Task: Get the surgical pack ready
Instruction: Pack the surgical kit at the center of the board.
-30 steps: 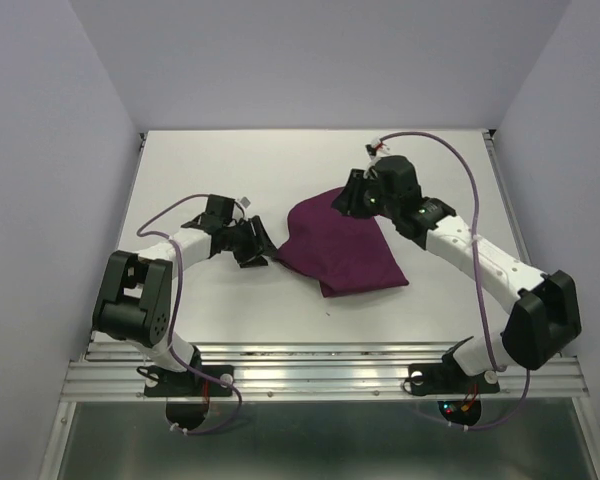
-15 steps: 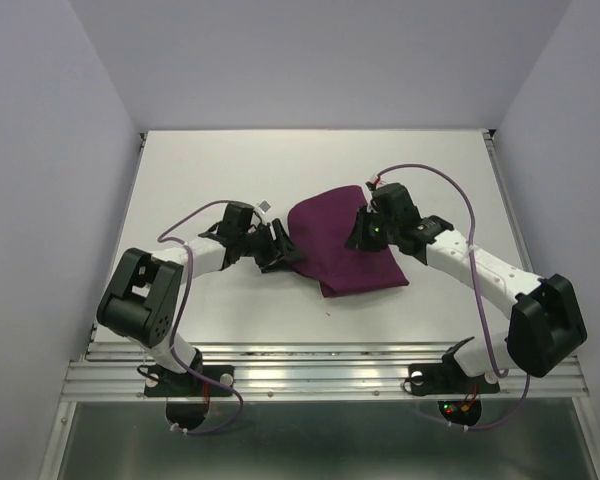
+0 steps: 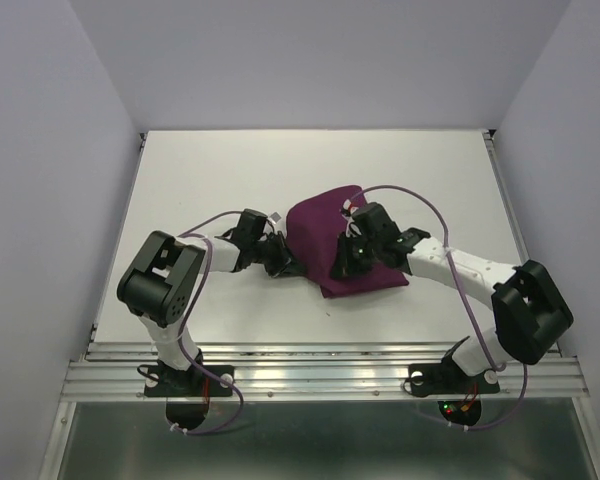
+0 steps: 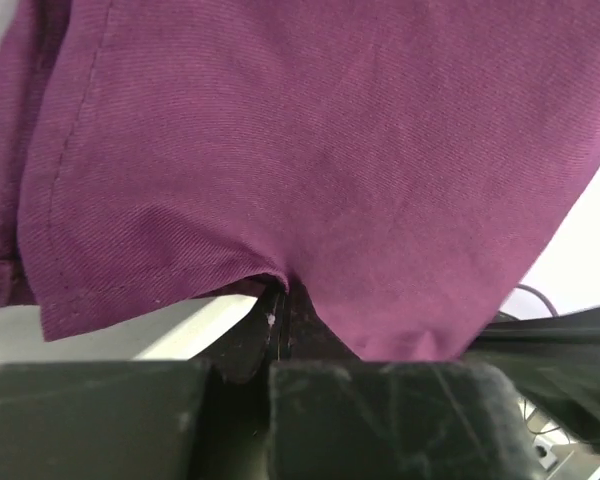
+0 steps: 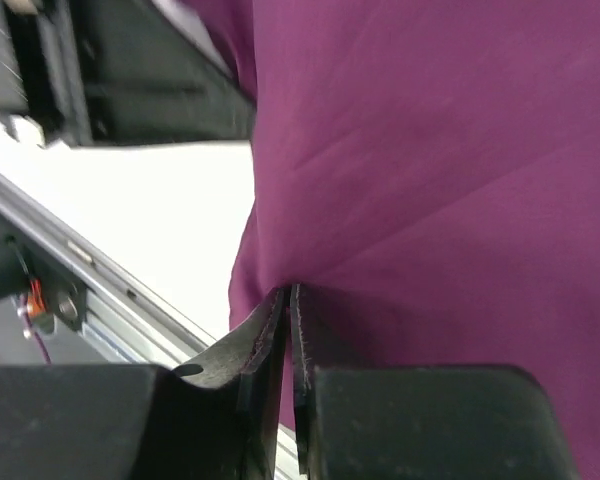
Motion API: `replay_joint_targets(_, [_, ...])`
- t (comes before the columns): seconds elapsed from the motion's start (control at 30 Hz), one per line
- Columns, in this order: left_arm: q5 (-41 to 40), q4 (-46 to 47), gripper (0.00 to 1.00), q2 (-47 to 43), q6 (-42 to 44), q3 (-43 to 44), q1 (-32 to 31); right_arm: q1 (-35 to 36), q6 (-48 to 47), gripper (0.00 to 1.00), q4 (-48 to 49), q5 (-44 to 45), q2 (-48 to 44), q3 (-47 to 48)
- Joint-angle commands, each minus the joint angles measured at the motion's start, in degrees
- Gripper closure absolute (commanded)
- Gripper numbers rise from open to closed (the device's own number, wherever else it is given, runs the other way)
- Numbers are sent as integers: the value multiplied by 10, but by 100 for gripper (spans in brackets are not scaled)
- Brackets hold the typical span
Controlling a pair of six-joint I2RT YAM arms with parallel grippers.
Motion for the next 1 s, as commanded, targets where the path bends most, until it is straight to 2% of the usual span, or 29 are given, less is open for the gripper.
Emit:
replay_joint_targets(0.0, [3,2,100,-15,16,18,-3,12,14,89,53,-45,19,-41])
replay_joint_targets(0.13, [-5,-27,100,-32,34,9,-2,12,24,92,73,-39,55,-85])
replay_joint_targets(0.27, [-13,-81,100,-51,71,5,-1,12,11,94,43,-17,35,-80])
replay_joint_targets(0.5, [-41,-182,100,-88,137,55,1,12,-28,91,-9,75,3,49])
replay_joint_targets(0.53, [-48,-207,97,-91,143,63,3,12,-30,89,-8,83,9,77])
replay_joint_targets(0.57, [-53,-215,90,-103,150,73,7,12,-36,89,-8,101,15,90])
replay_joint_targets(0.63, [-73,-238,86,-116,161,80,13,12,-40,88,-6,114,29,115])
replay_joint_targets(0.7, [-79,-248,80,-134,166,82,27,6,-38,88,2,113,56,147])
replay_joint_targets(0.97, [-83,-276,80,-159,201,73,81,-22,10,91,88,40,147,179])
